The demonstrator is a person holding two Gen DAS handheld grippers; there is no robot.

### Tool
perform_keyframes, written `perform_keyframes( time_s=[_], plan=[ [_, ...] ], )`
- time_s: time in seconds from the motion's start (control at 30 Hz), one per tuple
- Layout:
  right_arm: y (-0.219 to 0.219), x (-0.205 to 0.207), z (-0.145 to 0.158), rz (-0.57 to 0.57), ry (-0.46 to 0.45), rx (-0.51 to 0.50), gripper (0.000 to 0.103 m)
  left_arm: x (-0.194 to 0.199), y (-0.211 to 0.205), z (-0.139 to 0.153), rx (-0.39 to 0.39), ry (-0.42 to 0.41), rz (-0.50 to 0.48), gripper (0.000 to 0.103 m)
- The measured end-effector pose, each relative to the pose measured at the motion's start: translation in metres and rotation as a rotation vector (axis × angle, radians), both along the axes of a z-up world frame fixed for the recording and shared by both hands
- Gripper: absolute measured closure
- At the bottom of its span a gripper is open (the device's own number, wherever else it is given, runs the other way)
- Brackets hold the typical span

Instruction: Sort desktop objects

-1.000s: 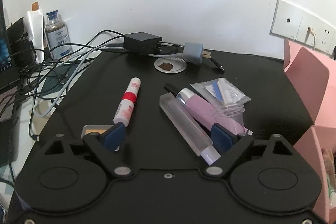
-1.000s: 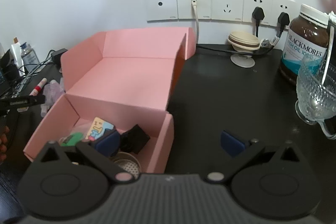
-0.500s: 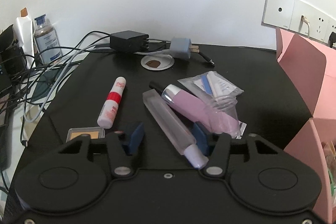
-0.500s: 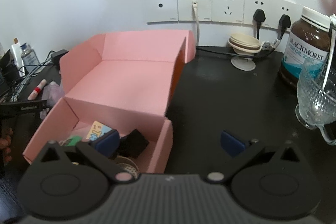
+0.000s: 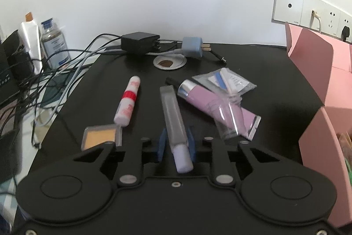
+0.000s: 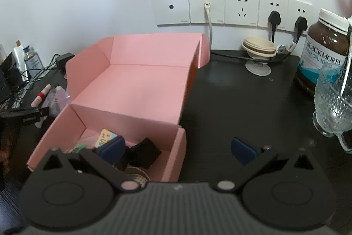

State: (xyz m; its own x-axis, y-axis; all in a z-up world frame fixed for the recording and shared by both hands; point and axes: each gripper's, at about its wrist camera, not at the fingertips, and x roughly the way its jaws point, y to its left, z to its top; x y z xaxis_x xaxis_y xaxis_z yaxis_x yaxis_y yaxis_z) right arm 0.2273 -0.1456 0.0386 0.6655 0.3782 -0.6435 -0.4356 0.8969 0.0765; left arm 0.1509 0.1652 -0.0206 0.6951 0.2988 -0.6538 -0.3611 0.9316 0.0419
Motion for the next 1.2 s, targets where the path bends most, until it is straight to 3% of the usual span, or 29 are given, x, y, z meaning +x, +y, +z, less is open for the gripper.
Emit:
perform_keyframes(
  time_s=[0.37,1.0,1.13,1.2],
  plan=[
    [0.009,-0.005,0.004,0.024,-0.009,0.006,0.001,-0.042,-0.012,0.002,-0.019,0.002,0.018,0.078],
    [0.0,-0.013,0.006,-0.007,-0.023,0.001,0.001,-0.021,-0.001,0.001,-0.017,-0.013,0.044,0.073],
    [-0.001,-0.013,0.006,-0.011,-0.022,0.002,0.001,-0.014,0.003,0.003,-0.042,-0.011,0.065,0.062],
    [0.0,-0.012,0.005,-0.009,-0.022,0.001,0.001,-0.011,0.004,0.004,-0.053,-0.02,0.074,0.061]
  ],
)
